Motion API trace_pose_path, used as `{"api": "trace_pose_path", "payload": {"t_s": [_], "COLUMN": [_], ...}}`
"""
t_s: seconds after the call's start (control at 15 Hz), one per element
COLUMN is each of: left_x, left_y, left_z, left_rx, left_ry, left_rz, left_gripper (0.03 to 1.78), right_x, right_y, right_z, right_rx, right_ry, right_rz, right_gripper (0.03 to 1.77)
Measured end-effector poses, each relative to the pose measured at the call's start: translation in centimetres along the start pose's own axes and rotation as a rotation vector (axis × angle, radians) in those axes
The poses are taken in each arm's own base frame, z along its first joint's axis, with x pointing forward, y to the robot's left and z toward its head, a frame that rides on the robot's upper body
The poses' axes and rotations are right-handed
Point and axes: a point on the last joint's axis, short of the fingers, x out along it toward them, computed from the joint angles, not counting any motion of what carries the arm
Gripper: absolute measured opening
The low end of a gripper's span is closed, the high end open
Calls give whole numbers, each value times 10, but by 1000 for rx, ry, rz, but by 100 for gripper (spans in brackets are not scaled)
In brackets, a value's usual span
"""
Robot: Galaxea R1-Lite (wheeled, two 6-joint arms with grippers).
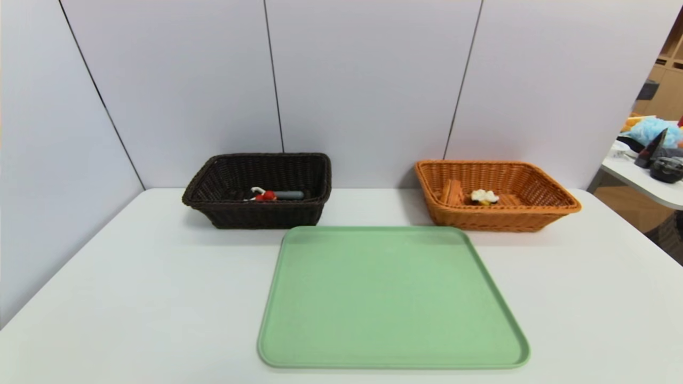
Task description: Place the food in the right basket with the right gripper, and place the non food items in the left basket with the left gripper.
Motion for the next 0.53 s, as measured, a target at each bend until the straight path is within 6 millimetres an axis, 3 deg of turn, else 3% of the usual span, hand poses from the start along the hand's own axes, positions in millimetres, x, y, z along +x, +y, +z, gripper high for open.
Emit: {"api": "trace_pose_path", "payload": {"t_s": [0.53], "left_x": [1], "left_y": [-1], "left_z": [-6], "left_rx": [8], "left_ry": [-60], "left_rz": [-55], "left_gripper": [169], "right_x": [5], "right_y": [2], "right_z": [-19], "right_rx": [0], "right_ry": [-13], "right_rz": [-10], "right_gripper": [170]}}
